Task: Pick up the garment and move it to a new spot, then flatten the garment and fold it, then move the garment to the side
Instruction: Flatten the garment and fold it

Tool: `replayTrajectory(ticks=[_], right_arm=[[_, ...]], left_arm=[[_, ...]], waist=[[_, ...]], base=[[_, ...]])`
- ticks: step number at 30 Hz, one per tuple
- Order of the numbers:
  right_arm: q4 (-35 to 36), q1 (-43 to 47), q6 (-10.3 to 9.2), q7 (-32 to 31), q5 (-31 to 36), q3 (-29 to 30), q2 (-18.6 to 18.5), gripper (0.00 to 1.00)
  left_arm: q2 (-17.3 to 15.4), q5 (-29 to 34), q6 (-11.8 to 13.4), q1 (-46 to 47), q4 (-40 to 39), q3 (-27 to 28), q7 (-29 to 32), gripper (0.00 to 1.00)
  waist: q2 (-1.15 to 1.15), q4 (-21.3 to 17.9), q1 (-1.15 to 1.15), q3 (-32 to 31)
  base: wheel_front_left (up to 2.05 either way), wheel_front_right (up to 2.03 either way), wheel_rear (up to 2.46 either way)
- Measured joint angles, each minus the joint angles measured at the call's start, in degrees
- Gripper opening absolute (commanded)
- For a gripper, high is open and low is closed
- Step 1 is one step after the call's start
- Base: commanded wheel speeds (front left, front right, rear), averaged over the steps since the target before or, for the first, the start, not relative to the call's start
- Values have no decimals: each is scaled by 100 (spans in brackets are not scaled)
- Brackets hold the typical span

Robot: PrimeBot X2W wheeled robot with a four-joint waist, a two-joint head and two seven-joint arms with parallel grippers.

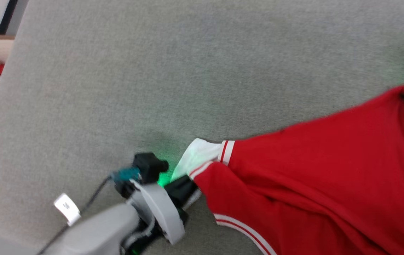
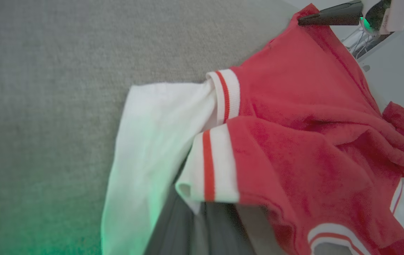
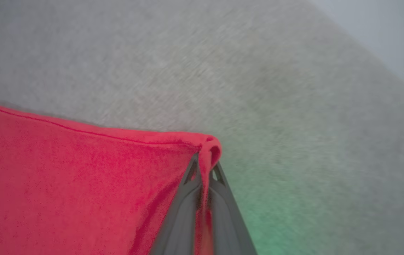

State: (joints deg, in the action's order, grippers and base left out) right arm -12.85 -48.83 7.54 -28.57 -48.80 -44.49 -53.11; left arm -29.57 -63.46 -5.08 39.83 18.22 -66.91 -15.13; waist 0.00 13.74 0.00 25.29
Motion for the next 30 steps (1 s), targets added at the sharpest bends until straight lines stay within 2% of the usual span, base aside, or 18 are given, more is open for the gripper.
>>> replayTrajectory(ticks=[3,8,16,20,25,30], right_arm=[[-404,-194,0,490,51,232,107,0],[-1060,-733,0,1333,159,779,488,0],[-2276,-2153,0,2343,635,1418,1245,0],[-2822,-2892,0,2780,948,1563,1547,0],[-3432,-3706,5,3439,1261,1828,1841,0],[-3914,-4167,9,4070,1406,2132,2028,0]], left_arm=[[-116,-52,-94,254,105,74,86,0],[-196,-83,-204,1137,299,252,248,0],[37,-829,-224,3131,961,944,387,0],[172,-873,-233,4156,1725,1240,241,0],[356,-823,-243,5304,2529,1890,41,0],[537,-609,-248,5763,2409,2829,25,0]], waist=[[0,-90,0,-91],[0,-337,0,-177],[0,-852,0,-103],[0,-1101,0,23],[0,-1381,0,164],[0,-1551,0,232]], base=[[0,0,0],[0,0,0],[0,0,0],[0,0,0],[0,0,0],[0,0,0]])
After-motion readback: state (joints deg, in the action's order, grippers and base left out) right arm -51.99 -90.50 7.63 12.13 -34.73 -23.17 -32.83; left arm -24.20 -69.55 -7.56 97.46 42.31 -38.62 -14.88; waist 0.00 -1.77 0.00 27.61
